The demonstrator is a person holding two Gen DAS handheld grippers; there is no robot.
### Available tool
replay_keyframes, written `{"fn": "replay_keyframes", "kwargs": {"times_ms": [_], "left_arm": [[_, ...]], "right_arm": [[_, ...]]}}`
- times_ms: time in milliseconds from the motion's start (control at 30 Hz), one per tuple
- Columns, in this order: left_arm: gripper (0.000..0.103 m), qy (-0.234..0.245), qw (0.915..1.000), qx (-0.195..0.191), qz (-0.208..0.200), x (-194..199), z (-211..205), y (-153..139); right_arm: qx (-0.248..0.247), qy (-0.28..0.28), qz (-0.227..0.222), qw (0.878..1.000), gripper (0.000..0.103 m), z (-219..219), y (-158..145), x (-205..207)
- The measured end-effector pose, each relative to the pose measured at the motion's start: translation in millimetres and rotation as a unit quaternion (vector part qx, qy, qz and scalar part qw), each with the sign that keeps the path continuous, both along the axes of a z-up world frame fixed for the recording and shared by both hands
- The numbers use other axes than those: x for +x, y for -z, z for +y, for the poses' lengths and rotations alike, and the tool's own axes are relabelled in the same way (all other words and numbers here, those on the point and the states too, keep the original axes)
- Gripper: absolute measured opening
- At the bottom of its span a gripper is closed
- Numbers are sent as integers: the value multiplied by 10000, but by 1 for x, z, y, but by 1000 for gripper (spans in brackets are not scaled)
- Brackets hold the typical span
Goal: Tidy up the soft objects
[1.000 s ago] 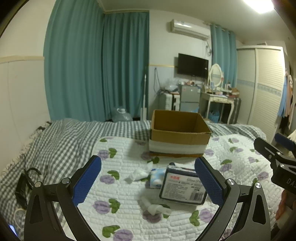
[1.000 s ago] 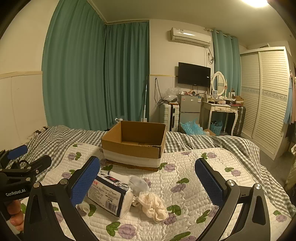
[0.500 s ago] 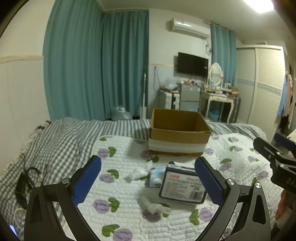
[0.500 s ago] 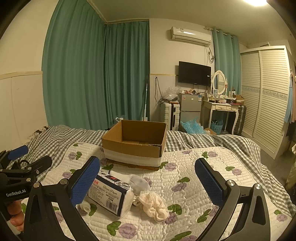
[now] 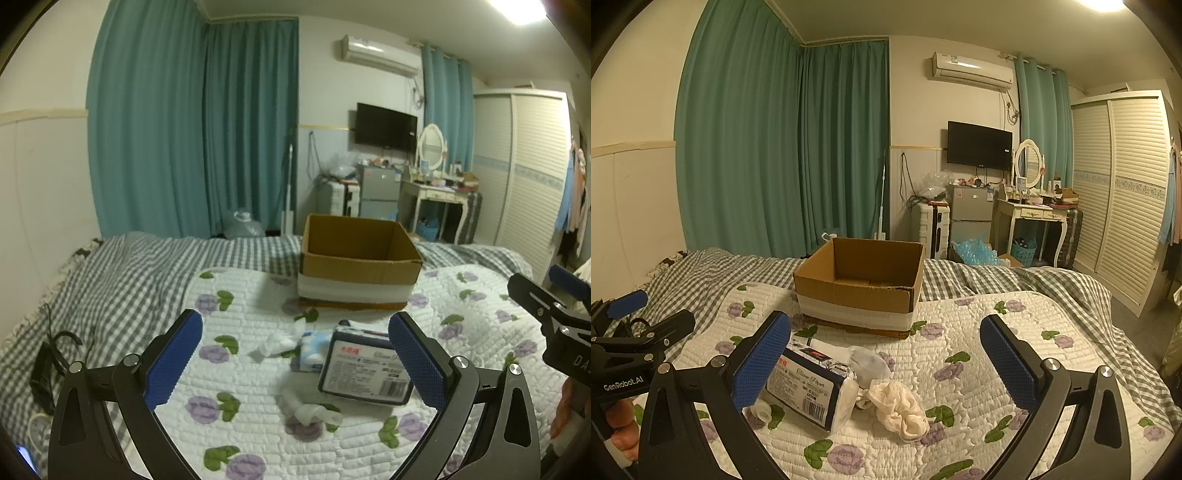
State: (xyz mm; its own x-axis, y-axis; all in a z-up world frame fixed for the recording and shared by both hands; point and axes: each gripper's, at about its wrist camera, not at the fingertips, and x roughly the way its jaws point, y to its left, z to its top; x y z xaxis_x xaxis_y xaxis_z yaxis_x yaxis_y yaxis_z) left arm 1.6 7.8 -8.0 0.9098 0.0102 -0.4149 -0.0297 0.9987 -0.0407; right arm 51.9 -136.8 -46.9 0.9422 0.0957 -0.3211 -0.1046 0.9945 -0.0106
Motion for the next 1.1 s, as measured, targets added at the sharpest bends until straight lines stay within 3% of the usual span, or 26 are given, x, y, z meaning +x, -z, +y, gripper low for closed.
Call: {"fn": "replay_keyframes", "kwargs": {"times_ms": [1100], "left_arm": [[103, 10, 10000, 8, 12, 1, -2, 0]], "right_arm": [[10, -2, 19, 10000, 103, -2, 3, 0]]}}
